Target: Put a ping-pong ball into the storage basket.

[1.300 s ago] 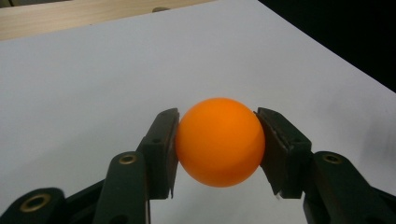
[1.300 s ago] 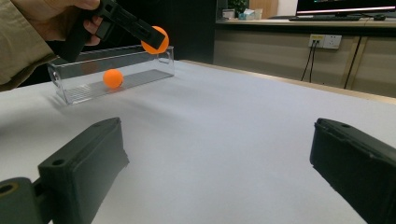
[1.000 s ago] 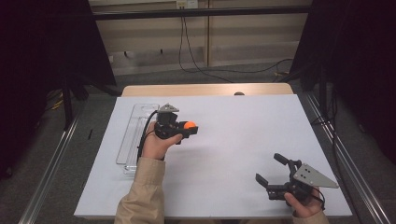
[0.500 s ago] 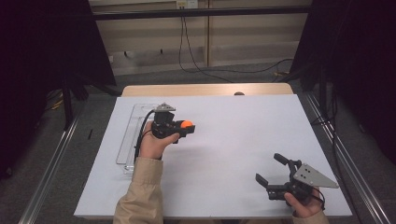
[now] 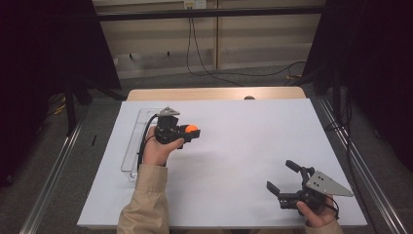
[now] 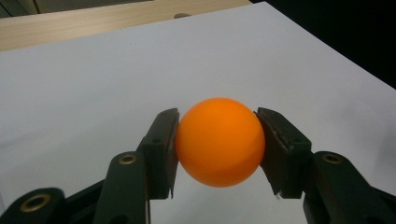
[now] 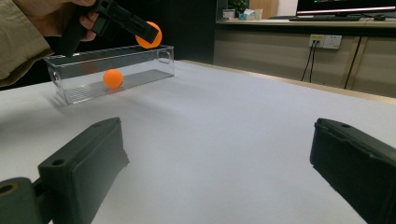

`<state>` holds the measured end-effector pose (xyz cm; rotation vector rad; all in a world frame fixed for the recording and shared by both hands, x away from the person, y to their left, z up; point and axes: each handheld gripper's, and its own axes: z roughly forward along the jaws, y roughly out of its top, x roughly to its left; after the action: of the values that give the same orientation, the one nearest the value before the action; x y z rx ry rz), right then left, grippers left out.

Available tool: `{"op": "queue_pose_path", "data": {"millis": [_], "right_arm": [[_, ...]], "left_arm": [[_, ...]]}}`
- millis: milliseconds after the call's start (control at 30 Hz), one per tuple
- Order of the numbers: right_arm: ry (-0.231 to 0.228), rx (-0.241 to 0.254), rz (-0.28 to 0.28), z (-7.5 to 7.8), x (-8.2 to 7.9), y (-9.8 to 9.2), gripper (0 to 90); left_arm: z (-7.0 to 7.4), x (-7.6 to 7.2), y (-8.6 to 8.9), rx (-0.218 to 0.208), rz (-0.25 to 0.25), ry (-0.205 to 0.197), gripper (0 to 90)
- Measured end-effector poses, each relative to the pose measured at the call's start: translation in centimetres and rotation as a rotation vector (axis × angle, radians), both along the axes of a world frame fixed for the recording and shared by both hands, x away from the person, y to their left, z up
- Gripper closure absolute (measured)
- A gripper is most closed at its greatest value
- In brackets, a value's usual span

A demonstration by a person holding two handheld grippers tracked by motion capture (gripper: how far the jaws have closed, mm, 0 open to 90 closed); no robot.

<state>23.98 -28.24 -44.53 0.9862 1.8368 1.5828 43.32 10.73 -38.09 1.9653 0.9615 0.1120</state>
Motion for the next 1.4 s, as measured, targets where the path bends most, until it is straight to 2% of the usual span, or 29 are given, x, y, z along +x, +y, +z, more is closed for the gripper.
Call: {"op": "queue_pose_path", "data": {"millis": [1400], "right_arm": [[0.001,-0.002,0.001,0.0,0.0,0.0,2.5]], "left_arm": [[0.3,0.2,2.2,0.005,0.063,-0.015,50.9]]}}
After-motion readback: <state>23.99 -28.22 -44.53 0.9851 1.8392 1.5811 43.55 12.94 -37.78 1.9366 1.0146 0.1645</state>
